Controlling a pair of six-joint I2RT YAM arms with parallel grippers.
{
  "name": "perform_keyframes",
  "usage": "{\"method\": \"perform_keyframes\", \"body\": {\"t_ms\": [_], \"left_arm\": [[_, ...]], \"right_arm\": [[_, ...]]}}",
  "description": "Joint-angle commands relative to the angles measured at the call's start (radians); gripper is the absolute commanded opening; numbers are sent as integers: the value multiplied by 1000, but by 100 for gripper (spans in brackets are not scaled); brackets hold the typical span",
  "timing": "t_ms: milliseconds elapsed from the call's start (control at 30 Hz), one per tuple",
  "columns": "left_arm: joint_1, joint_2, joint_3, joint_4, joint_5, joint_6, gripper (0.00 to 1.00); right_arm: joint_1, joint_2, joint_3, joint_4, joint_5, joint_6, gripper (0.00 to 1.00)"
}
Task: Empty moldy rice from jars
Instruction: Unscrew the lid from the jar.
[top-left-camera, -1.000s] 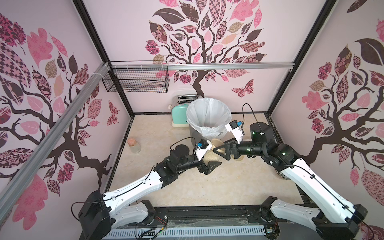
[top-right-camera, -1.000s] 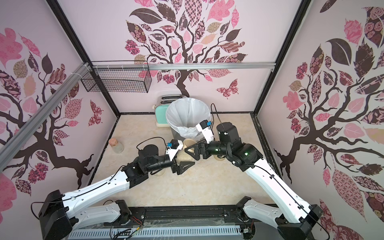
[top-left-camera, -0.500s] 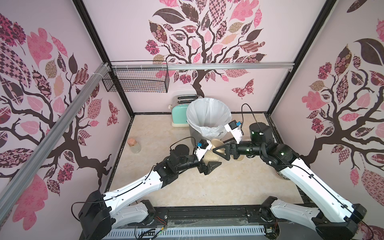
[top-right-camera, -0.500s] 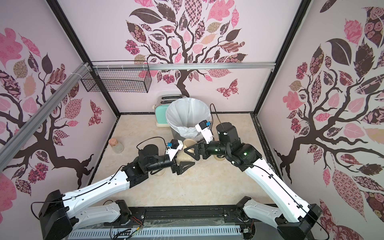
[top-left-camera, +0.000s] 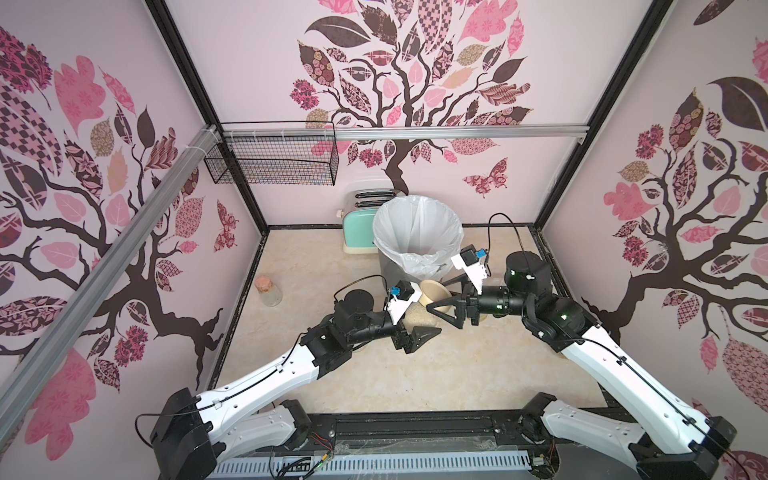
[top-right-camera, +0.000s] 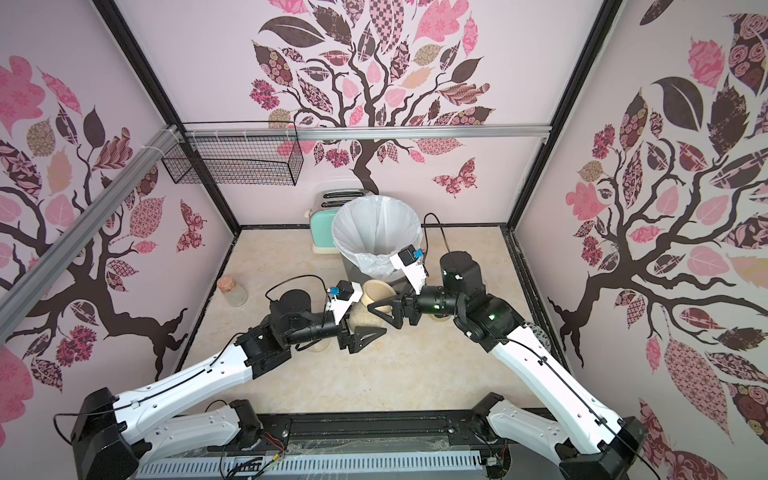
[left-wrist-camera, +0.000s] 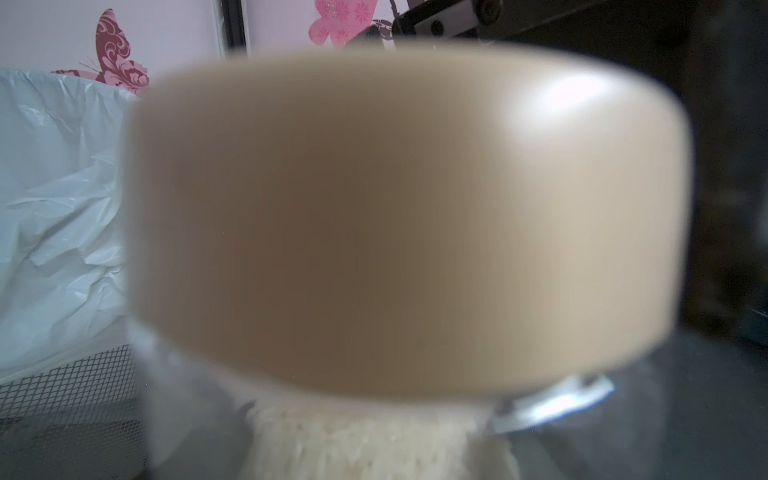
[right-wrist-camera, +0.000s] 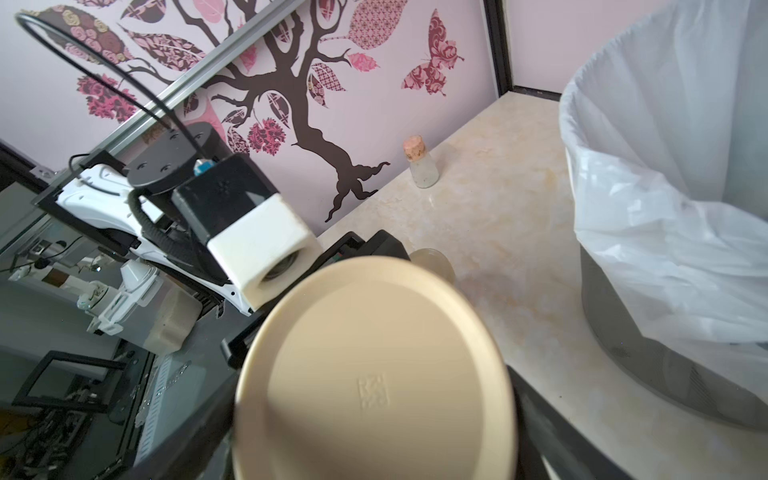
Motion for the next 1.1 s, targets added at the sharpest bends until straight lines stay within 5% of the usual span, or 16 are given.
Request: {"method": "perform_keyframes", "body": {"t_ms": [0,433,567,1067], "left_arm": [[-3,-33,84,140,75,-70,74],[-4,-65,115,116,108,-93,73],[-4,-73,115,89,78,-69,73],[-4,-38,115,37,-32,2,72]], "right_arm": [[25,-11,-16,73,-221,-130,82],[21,26,27,73,-324,-200,80],[21,-2,43,22,-220,-196,99],[22,-39,93,-28,47,67,99]]}}
